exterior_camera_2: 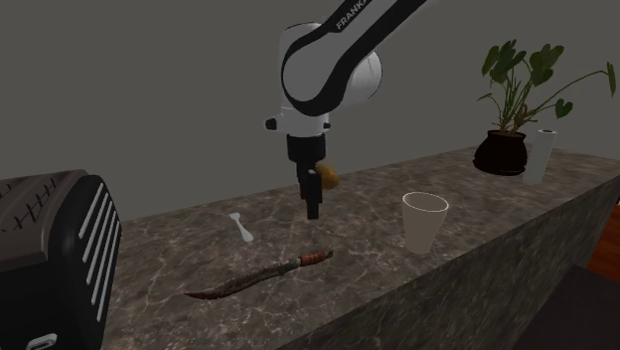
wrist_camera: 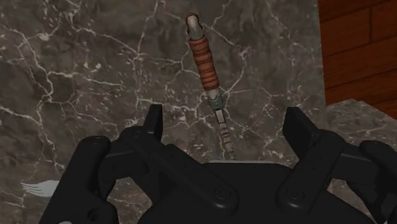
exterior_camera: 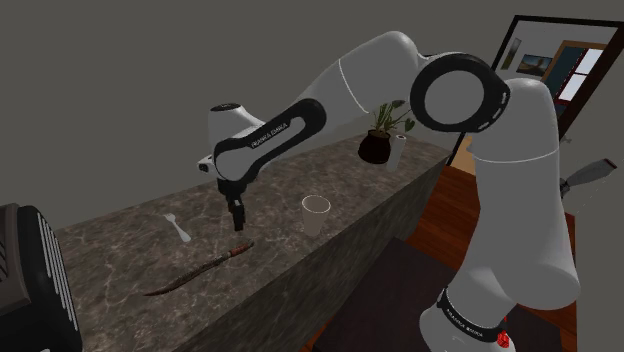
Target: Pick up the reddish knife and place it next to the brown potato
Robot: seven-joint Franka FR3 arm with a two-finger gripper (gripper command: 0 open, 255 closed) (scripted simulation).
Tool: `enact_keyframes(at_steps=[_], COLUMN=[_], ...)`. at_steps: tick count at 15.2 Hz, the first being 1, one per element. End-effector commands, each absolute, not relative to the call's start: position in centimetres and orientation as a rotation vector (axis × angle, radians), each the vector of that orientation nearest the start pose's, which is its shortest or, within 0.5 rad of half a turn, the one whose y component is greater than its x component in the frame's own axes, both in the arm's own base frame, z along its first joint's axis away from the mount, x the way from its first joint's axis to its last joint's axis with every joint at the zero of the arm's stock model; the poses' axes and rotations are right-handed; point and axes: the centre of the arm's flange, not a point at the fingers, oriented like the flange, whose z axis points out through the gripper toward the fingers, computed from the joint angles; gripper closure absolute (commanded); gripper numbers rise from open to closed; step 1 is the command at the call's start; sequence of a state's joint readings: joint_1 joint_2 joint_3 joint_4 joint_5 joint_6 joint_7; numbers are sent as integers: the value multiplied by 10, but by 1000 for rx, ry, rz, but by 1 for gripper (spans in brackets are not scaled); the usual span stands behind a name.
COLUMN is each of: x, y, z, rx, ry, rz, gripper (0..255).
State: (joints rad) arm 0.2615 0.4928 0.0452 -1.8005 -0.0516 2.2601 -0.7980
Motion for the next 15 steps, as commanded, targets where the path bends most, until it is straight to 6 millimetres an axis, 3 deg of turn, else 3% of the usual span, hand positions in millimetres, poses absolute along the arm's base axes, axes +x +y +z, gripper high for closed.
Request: enact_keyframes(at_steps=[1, 9, 15], x=[626, 634, 633], y=[215, 294, 293], z=[251, 187, 155], rx=[-2600, -2357, -2357], ry=[-1784, -2111, -2111], rz=[61, 82, 82], gripper=[0, 0, 0])
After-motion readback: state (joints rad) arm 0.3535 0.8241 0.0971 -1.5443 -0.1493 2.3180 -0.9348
